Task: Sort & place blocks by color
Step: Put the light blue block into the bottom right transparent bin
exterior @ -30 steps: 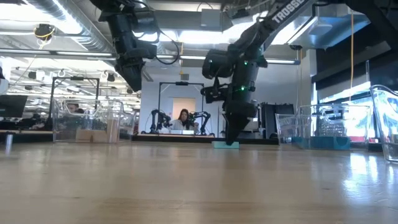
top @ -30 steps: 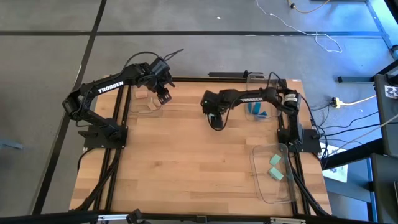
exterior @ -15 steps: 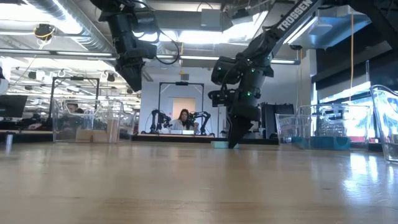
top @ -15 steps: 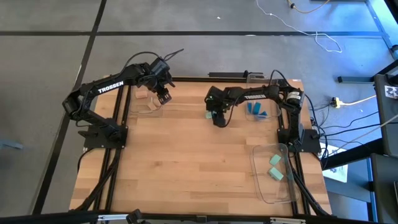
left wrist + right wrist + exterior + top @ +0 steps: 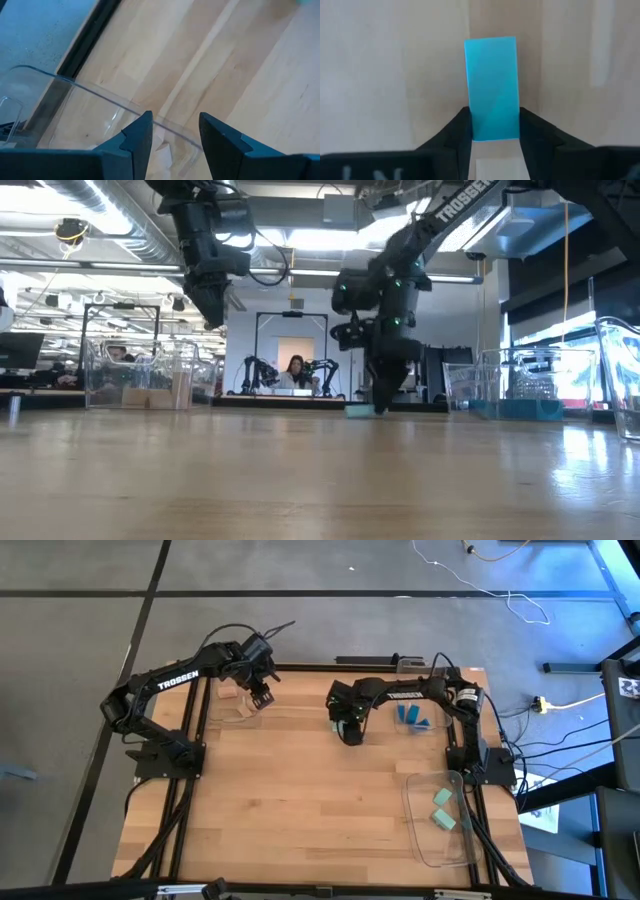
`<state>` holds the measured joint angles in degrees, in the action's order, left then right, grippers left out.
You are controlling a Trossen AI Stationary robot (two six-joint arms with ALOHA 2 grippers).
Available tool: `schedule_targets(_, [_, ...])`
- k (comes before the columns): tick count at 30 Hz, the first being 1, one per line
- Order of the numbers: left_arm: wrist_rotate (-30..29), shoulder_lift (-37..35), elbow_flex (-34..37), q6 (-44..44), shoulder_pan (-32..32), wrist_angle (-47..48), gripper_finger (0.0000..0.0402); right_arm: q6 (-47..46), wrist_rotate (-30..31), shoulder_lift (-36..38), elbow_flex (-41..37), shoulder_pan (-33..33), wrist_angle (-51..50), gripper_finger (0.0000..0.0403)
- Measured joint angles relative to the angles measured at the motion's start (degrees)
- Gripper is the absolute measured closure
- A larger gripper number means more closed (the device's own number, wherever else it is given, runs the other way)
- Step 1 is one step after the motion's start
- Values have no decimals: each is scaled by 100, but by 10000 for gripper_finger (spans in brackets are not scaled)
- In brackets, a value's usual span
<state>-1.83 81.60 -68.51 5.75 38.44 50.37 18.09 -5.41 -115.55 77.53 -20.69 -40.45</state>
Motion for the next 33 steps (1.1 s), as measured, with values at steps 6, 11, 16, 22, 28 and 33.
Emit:
schedule_targets(6, [1,0,0,377,0,200,249,0,376,-2,749,319,-1263,275])
schedule_targets(11, [654,0,0,777,0,254,249,-158,772,1,1441,738,-2399,275])
schedule_targets(16, [1504,0,0,1065,-4,254,249,-497,1483,4,2111,1208,-3325,275])
schedule_targets(22, [1601,0,0,1192,-158,254,249,-1591,1826,17,2836,1970,-4738,275])
schedule_targets(28, [1601,0,0,1329,-476,258,249,-2973,1503,290,2975,2709,-4998,275])
schedule_targets(33, [1614,1,0,1417,-822,340,249,-4235,1464,697,2735,3297,-4960,275])
